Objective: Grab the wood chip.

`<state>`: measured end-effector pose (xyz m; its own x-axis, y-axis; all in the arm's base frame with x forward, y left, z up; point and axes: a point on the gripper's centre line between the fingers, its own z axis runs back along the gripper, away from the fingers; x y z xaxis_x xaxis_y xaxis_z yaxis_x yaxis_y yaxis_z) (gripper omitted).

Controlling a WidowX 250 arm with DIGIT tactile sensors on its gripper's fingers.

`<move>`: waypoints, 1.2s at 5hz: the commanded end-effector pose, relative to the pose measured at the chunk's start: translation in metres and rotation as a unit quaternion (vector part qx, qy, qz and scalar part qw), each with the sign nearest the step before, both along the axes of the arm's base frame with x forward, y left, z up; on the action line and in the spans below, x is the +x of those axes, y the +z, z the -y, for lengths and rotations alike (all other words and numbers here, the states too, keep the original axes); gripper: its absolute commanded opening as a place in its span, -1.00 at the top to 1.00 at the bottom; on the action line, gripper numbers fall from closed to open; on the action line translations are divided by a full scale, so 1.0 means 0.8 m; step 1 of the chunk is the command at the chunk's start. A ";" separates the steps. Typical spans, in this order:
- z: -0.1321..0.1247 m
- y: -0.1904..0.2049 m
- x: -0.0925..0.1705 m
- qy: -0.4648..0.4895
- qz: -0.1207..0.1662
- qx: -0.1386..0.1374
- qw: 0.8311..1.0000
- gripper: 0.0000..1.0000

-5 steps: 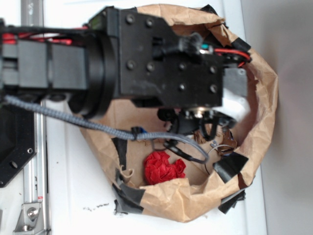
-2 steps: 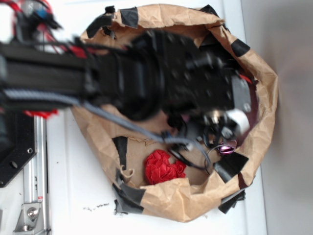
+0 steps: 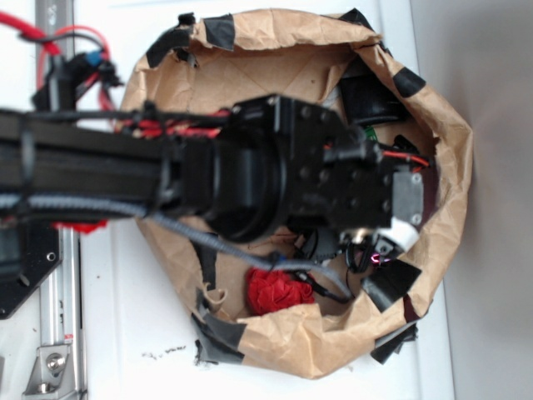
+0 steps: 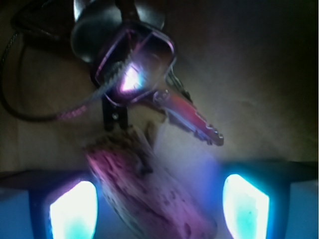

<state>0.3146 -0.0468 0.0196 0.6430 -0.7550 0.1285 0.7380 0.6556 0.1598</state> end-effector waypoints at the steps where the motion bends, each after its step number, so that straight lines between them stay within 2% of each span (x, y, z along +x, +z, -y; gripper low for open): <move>1: 0.022 -0.011 -0.006 0.035 -0.015 -0.002 0.999 1.00; 3: 0.011 -0.015 -0.007 0.063 -0.021 -0.018 0.998 1.00; 4: -0.009 -0.011 -0.002 0.113 -0.027 -0.006 0.993 1.00; 5: -0.048 0.046 -0.011 0.235 0.014 -0.028 0.972 1.00; 6: -0.072 0.103 -0.036 0.344 0.031 -0.099 0.933 1.00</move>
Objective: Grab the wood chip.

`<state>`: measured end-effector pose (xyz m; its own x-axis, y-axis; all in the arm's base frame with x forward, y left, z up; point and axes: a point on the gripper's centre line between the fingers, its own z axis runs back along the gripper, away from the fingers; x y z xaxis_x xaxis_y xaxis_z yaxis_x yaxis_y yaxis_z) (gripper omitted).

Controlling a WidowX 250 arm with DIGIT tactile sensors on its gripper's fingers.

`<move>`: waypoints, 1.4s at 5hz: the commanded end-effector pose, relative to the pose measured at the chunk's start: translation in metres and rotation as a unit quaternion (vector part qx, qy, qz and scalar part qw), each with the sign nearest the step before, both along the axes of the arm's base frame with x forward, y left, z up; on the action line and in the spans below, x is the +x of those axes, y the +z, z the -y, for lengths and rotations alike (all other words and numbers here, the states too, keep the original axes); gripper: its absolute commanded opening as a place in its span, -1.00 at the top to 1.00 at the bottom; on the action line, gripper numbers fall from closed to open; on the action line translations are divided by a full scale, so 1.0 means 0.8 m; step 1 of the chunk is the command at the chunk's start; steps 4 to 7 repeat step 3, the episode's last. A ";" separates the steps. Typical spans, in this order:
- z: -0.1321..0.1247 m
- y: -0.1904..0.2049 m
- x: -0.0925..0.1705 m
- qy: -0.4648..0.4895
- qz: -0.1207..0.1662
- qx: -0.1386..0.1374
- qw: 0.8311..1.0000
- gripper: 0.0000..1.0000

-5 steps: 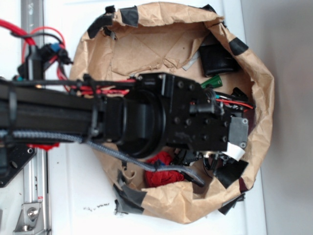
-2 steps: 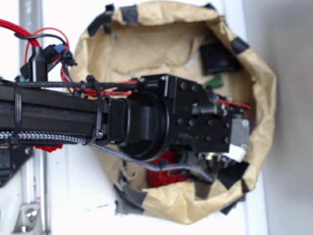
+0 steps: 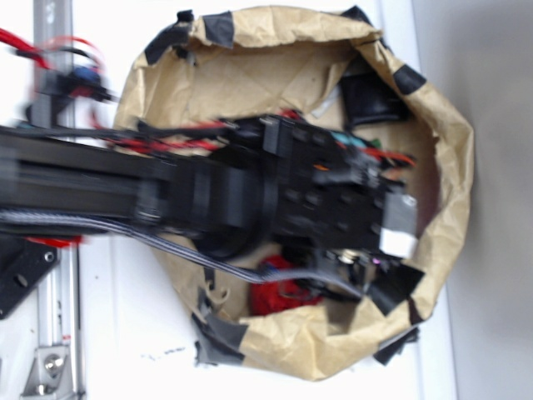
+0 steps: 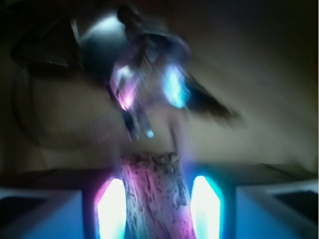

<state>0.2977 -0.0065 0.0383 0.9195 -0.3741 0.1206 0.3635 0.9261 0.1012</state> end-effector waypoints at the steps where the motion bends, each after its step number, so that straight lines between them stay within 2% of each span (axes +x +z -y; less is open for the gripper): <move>1: -0.021 0.140 -0.019 0.155 0.078 -0.087 0.981 1.00; 2: -0.016 0.181 -0.014 0.197 0.056 -0.115 0.972 1.00; 3: -0.005 0.171 -0.012 0.203 0.060 -0.102 0.972 1.00; 7: -0.005 0.171 -0.012 0.203 0.060 -0.102 0.972 1.00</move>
